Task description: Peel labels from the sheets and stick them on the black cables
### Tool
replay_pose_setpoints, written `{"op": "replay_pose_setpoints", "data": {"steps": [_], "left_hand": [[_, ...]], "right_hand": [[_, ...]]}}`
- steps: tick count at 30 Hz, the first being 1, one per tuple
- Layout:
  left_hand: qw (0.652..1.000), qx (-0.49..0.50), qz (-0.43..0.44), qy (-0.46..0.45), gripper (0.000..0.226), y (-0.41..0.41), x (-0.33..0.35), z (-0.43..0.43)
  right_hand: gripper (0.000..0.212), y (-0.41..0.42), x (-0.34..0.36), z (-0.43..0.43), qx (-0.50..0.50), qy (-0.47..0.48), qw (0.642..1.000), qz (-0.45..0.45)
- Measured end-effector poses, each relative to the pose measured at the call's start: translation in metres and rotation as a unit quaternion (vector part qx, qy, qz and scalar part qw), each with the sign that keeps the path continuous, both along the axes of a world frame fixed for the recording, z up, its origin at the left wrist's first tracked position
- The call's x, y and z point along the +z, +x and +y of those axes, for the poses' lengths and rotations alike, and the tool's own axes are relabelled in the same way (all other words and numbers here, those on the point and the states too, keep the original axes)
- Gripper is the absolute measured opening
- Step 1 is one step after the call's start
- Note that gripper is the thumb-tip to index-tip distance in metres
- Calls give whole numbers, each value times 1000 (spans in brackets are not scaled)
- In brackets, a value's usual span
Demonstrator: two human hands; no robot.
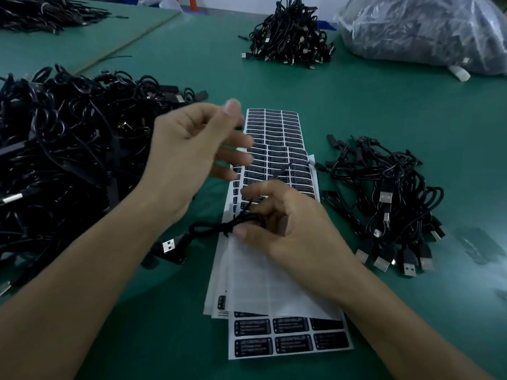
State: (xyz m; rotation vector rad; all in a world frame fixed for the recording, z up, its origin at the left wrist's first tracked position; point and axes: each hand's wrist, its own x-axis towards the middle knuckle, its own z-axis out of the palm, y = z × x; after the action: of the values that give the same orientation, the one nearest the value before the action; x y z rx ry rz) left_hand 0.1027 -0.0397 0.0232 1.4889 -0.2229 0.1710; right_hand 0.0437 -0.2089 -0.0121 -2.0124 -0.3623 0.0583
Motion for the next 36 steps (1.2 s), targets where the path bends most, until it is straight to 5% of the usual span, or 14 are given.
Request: {"op": "replay_pose_setpoints", "data": {"steps": [9, 14, 16, 18, 22, 25, 28, 36], "left_hand": [[978, 161, -71, 113, 34, 7, -5, 9], [962, 51, -86, 254, 21, 9, -16, 6], [907, -23, -83, 411, 51, 6, -19, 5], [847, -47, -68, 526, 74, 3, -21, 4], [861, -18, -24, 507, 80, 3, -21, 3], [843, -16, -31, 536, 68, 4, -25, 3], [812, 15, -71, 579, 51, 1, -31, 3], [780, 57, -130, 610, 36, 0, -29, 4]], "right_hand": [[22, -6, 9, -1, 54, 160, 971, -171], [20, -4, 17, -4, 52, 300, 942, -143], [20, -5, 17, -3, 70, 310, 942, -111], [18, -8, 14, 2, 100, 294, 947, -82], [21, -10, 13, 1, 77, 274, 956, -76], [27, -5, 21, -16, -59, 195, 965, -163], [37, 1, 30, -38, -215, 77, 938, -262], [30, 7, 33, -75, -377, -161, 897, -166]]}}
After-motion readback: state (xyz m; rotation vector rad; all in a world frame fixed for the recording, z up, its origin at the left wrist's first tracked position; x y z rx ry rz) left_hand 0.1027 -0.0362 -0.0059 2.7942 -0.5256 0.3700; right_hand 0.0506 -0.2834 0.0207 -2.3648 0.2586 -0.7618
